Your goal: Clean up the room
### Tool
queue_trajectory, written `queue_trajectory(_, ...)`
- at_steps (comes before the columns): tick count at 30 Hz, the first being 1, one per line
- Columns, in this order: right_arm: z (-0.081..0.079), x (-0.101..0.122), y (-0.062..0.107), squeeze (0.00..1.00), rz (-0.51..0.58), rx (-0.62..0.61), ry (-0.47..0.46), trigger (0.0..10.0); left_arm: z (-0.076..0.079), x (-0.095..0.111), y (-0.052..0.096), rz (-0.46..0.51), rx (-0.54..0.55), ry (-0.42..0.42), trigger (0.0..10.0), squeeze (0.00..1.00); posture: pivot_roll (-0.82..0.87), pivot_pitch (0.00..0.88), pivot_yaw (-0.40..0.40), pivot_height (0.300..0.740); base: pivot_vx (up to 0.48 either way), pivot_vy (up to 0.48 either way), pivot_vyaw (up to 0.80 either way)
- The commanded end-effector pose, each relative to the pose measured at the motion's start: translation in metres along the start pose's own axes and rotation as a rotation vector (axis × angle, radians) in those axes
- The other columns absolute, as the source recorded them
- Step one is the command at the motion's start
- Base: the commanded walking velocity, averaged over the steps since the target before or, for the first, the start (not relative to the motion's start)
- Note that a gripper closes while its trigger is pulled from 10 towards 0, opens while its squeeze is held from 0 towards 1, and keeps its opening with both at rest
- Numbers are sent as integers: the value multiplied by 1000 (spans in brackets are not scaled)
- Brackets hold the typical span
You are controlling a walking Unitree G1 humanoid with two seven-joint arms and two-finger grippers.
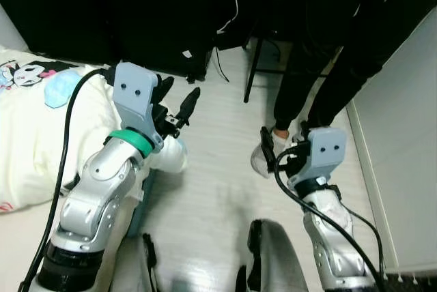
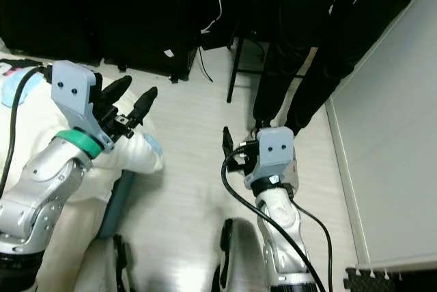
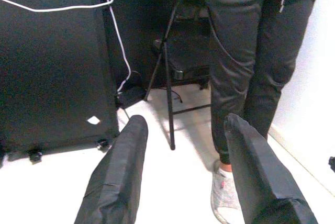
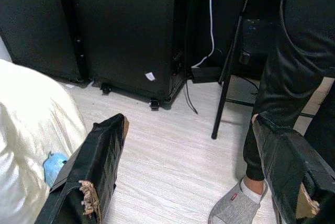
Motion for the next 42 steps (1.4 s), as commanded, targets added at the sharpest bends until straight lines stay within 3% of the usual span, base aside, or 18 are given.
queue_trajectory(1,4,-4,5,0,-23,-10,6,10000,-6,-10,2,-42,25,-9,10000,0,26,183,-42,628,0,0,0)
queue_trajectory(29,8,-18,6,0,-79,-34,14,10000,-4,-15,-3,-65,32,-15,10000,0,27,169,-38,722,0,0,0)
queue_trajectory(42,7,-25,8,0,-99,-39,18,10000,-7,-21,-2,-72,56,-2,10000,0,28,163,-39,726,-122,0,0)
Point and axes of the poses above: a point about 5 cm out from each wrist's last joint towards the gripper, its own y axis pointing back from the gripper into the wrist, its own x axis along the axis of the wrist's last joint, z = x × y, the point moved 5 cm from there along -y, pointing out of the wrist towards the gripper, and after that the axes turned 15 degrees about y, right-handed, at the moved point
